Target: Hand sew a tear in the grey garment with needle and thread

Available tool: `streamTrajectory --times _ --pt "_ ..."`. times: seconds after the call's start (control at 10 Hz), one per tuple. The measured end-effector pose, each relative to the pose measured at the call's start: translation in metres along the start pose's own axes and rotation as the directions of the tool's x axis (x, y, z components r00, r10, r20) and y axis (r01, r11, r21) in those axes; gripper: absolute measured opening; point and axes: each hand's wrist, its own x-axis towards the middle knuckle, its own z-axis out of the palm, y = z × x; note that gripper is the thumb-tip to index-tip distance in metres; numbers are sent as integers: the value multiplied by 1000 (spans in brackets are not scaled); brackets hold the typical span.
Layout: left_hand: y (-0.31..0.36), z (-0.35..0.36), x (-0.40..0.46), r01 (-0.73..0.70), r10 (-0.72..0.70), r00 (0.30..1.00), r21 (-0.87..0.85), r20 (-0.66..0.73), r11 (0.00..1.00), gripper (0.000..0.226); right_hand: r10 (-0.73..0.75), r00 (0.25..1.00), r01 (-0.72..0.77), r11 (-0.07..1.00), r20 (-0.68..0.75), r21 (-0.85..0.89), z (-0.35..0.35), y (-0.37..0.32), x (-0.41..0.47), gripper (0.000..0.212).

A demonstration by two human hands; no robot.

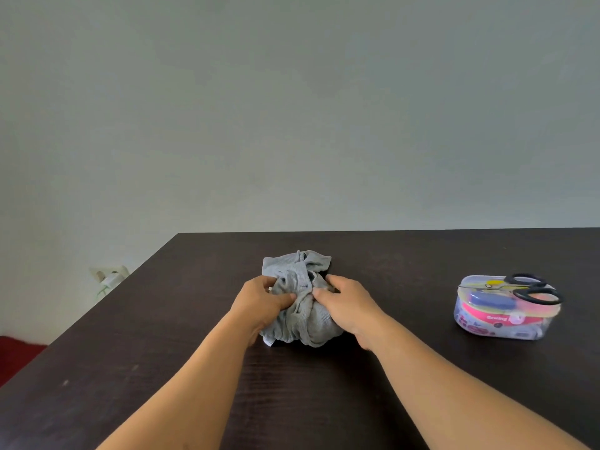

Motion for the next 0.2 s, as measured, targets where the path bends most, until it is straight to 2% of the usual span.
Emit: streamTrajectory --times 0.1,0.2 --pt "-1 6 -27 -116 143 970 145 -196 983 30 -39 996 44 997 -84 59 -5 18 -20 53" --pt "-14 24 -56 -231 321 892 290 -319 929 40 -65 984 68 998 -167 13 -13 34 -38 44"
